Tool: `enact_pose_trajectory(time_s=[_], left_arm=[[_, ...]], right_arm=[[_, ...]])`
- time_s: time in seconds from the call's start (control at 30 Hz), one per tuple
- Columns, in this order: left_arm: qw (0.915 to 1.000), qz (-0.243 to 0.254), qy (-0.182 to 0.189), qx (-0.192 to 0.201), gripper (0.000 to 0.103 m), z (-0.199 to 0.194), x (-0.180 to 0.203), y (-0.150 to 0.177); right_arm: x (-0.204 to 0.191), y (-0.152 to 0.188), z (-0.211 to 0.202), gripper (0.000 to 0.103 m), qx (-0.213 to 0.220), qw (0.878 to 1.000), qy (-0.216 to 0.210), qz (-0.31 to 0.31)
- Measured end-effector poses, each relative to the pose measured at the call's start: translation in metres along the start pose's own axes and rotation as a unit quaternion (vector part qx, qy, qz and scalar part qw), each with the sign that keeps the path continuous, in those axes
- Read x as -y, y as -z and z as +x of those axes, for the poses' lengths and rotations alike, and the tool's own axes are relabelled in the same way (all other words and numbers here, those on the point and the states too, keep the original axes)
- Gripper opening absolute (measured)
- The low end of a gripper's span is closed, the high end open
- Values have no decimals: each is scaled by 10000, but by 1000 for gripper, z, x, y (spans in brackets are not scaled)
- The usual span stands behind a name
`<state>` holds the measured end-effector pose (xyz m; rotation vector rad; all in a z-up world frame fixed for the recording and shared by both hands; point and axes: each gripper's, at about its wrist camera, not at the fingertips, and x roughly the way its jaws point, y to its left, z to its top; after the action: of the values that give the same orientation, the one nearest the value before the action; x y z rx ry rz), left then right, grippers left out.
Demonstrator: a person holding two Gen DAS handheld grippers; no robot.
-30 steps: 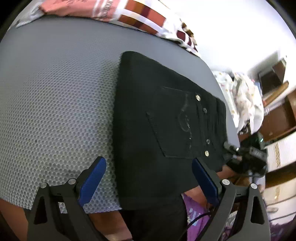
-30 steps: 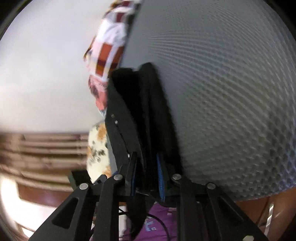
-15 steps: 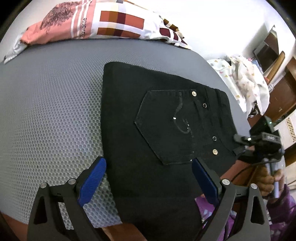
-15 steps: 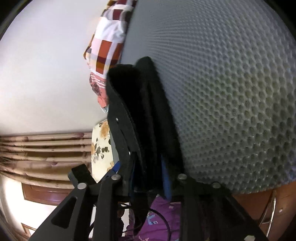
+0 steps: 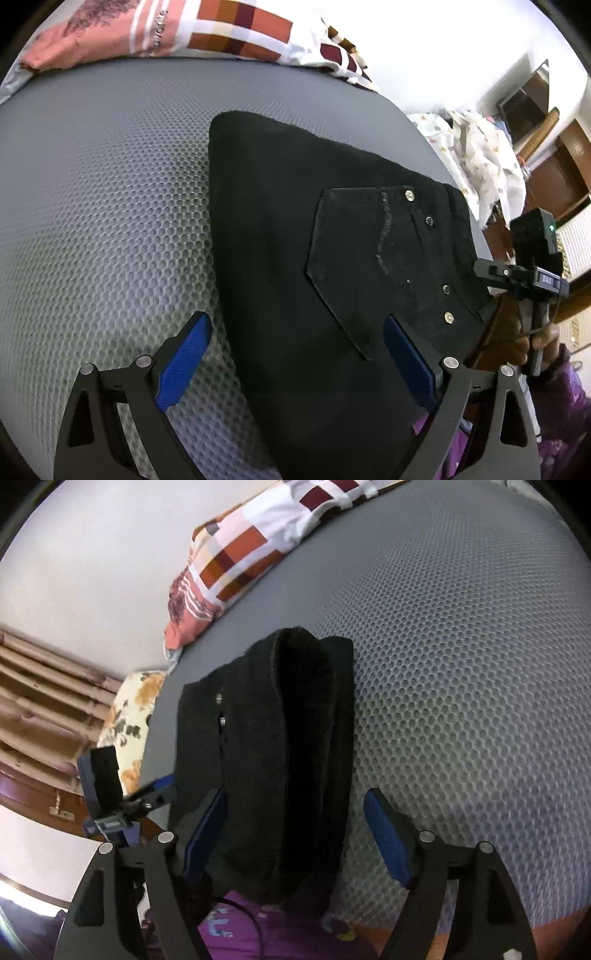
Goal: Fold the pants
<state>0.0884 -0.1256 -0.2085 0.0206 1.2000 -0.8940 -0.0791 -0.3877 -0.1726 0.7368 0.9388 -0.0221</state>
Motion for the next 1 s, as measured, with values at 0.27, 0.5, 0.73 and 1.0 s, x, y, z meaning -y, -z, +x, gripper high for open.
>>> enact_pose_trajectory(time_s=[0.27,0.5,0.73,1.0], left_arm=[[9950,783,-608,87,92,16,19,-16],[9863,1237,-1045,310,85,22,36,-10],[9842,1313,-1149,318,84,20,40,-7],[9823,1355,-1258,314,84,22,43,-8]], right_arm=[[-6,-4,11,74,-56,9978,-310,-585],[11,-14,7,76,-121,9960,-850,-255],[2,-18,16,96,-226,9959,-862,-157],[-24,-10,27,97,-248,9957,-305,-839]])
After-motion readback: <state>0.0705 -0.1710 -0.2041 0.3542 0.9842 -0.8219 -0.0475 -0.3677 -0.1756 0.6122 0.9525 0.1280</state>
